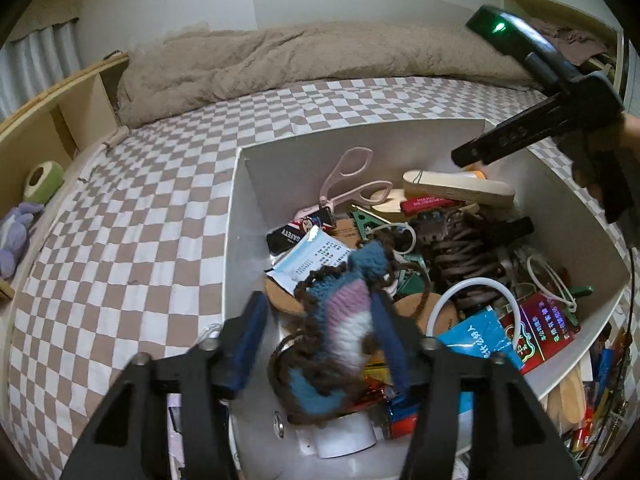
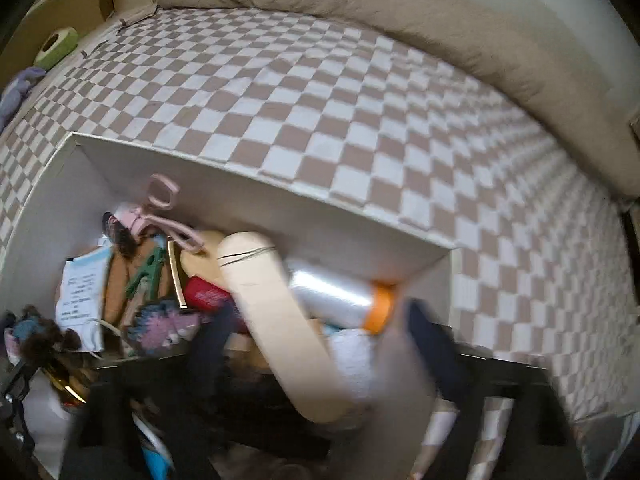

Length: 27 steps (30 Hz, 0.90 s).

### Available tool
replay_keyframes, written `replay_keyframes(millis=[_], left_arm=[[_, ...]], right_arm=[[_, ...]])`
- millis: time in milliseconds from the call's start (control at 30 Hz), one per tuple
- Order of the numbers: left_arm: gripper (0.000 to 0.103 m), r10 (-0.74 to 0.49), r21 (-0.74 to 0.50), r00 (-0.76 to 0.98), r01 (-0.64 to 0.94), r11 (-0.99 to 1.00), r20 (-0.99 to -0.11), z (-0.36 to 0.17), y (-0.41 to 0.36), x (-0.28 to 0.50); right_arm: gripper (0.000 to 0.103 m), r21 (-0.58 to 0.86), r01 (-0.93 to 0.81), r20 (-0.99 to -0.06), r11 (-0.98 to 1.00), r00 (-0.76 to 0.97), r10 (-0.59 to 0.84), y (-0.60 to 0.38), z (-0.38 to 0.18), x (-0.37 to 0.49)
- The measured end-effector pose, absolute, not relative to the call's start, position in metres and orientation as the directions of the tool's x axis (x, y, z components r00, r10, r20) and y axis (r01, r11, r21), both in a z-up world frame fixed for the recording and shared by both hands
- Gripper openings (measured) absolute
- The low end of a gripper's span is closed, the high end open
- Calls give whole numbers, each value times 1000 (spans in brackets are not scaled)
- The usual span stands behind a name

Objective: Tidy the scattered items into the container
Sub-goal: 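Open both tools to drop the pouch and board into the box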

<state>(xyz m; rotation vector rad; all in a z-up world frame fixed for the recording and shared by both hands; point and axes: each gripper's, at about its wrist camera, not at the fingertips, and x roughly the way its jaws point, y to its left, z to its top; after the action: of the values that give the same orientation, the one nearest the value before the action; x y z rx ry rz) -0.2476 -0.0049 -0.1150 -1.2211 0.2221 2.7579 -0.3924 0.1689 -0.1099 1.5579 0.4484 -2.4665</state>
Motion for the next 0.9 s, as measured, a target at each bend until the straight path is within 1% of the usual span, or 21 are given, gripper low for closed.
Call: replay_keyframes(millis=[33,100,167,400,467,500,567,600,700,800,900], left_arm=[[58,48,85,-672,-164,-983,-739,-113,-5,-247],[66,56,76,-677,-164,-983,-734,-110,-6,-244],[68,62,70,-680,-166,-984,-730,-107,-7,-241],[70,63,64,-685,-159,-985,-726,-98,-9,-232],[74,72,53,-686,-160,-986,-724,-96,-10,-229],[75,78,47,-686,-162,-986,-723,-96,-10,-228],[75,86,41,-689,-166,-985,-719,-94,-9,-225],[75,89,39,-690,-168,-985,-718,-94,-8,-224],[75,104,32,-686,-182,-983,-720,-94,-8,-222],[75,110,29,-683,-189,-982,-722,-96,-8,-222],[75,123,16,-678,-195,-981,-725,-98,-11,-222]], right_arm=[[92,-136,321,-899,-937,-437,-19,171,-105,-389],[92,-107,325,-890,-940,-452,-55,175,-95,-380],[92,-96,329,-883,-939,-464,-72,175,-89,-372],[92,-45,338,-880,-940,-459,-123,171,-84,-353],[92,29,343,-882,-939,-433,-185,173,-82,-351],[92,109,344,-884,-932,-395,-249,177,-84,-352],[92,229,331,-887,-915,-316,-337,179,-93,-354],[92,268,317,-890,-910,-281,-359,178,-98,-356],[92,304,286,-899,-909,-231,-373,175,-113,-363],[92,257,279,-917,-925,-230,-324,170,-118,-372],[92,276,261,-921,-925,-201,-332,172,-117,-380]])
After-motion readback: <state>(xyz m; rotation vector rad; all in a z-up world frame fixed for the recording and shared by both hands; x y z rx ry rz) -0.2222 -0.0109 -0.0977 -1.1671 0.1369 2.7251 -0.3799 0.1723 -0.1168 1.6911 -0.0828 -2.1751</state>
